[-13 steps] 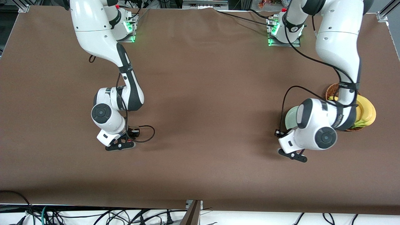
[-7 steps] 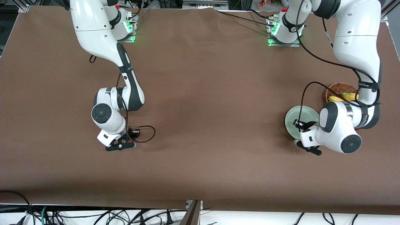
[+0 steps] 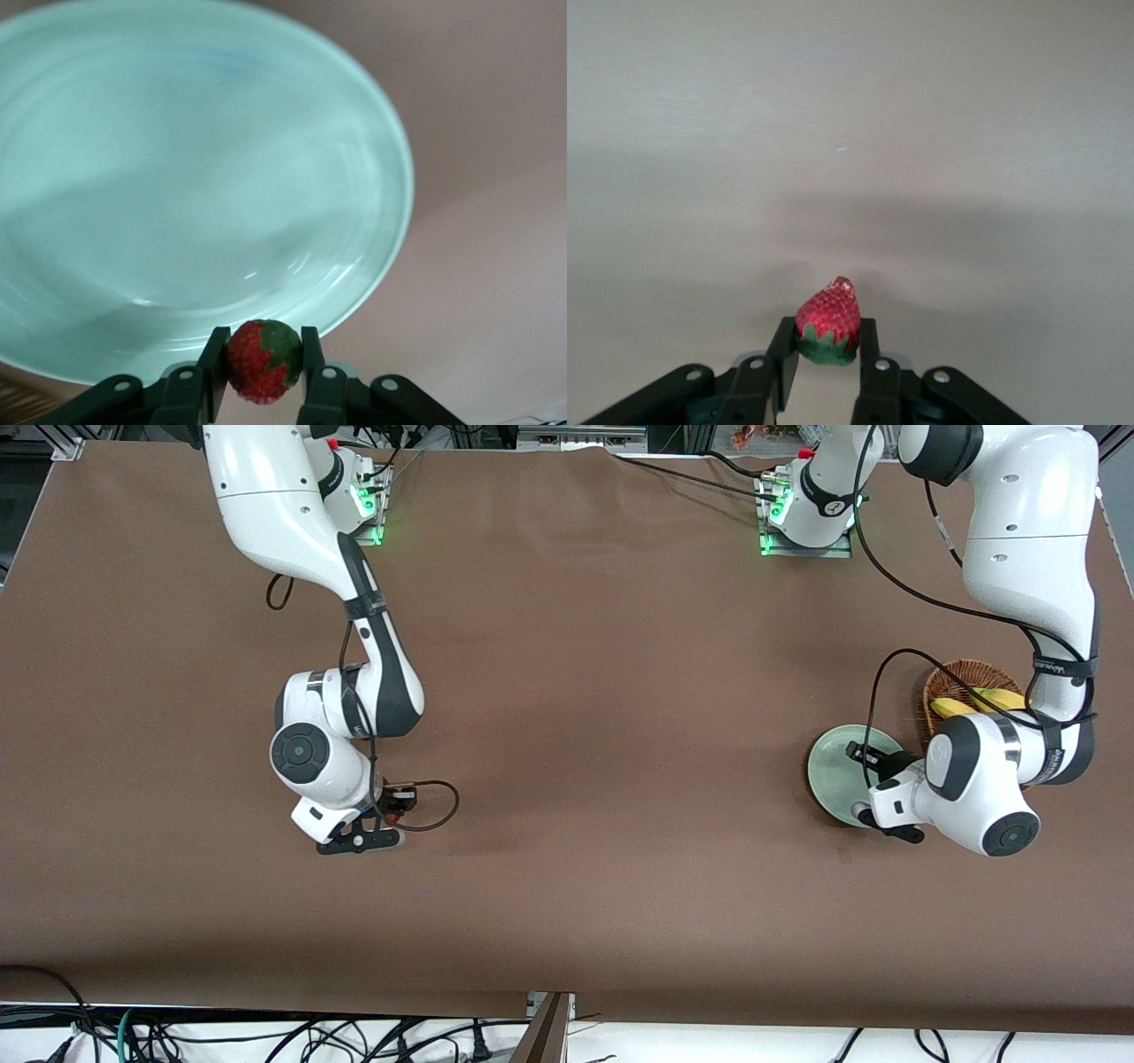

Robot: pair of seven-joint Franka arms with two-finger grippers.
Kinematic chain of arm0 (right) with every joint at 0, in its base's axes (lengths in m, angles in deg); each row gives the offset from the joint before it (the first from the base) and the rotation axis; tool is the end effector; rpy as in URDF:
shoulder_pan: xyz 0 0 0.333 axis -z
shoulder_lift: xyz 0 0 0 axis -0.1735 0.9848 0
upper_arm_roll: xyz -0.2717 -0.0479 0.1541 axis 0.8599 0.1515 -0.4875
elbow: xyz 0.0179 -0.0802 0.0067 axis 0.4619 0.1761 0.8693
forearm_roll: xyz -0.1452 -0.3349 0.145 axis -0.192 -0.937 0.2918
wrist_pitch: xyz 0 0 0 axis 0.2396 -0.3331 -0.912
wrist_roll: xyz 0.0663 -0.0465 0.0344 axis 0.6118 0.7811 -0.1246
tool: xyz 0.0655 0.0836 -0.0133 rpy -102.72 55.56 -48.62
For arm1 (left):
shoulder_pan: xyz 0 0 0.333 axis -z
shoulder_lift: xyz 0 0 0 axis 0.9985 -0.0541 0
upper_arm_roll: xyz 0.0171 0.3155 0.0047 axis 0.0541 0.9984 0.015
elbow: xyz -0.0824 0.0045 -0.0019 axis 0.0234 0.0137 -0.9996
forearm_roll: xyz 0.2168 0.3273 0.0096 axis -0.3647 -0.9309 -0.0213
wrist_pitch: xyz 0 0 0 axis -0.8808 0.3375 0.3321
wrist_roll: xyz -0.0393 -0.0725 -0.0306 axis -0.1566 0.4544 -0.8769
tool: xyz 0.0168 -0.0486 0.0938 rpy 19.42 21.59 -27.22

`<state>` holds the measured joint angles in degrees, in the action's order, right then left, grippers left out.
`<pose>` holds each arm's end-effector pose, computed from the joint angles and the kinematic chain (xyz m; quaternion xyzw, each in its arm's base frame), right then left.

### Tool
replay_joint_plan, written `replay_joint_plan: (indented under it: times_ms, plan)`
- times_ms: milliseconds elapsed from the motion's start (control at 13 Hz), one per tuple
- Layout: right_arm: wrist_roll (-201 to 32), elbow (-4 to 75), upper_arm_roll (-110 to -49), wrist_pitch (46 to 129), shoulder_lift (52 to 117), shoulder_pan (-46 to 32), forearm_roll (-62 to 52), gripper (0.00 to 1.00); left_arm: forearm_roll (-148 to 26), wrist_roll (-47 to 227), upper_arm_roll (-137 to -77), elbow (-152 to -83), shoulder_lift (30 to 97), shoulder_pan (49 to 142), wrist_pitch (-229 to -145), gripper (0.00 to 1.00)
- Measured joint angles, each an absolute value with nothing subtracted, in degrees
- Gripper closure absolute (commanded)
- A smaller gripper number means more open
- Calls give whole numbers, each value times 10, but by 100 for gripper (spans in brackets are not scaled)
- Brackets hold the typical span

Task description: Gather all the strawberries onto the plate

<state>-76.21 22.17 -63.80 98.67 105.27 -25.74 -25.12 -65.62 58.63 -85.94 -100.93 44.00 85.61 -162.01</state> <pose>0.6739 0.2354 0.2314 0.9982 0.0601 -0.0015 0.0072 0.6452 0.0341 0.1896 0.9384 -0.1639 -0.2904 0.0905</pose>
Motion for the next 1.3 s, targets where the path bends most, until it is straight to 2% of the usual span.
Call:
replay_joint_plan:
  times_ms: [77, 537, 844, 997, 1304]
  plan:
    - [-736, 213, -639, 974, 1052, -267, -251, 69, -664, 586, -859, -1009, 440, 854, -1621, 0]
    - [-546, 175, -641, 928, 1050, -338, -241, 69, -673, 587, -869, -977, 441, 863, -1623, 0]
    - [-434, 157, -667, 929, 1050, -367, -182, 68, -673, 604, -874, -935, 444, 896, -1623, 0]
    - [-375, 148, -694, 944, 1050, -367, -179, 68, -673, 633, -874, -922, 444, 922, -1623, 0]
    - [-257, 148, -759, 1050, 1062, -367, -178, 68, -673, 654, -871, -900, 444, 935, -1623, 0]
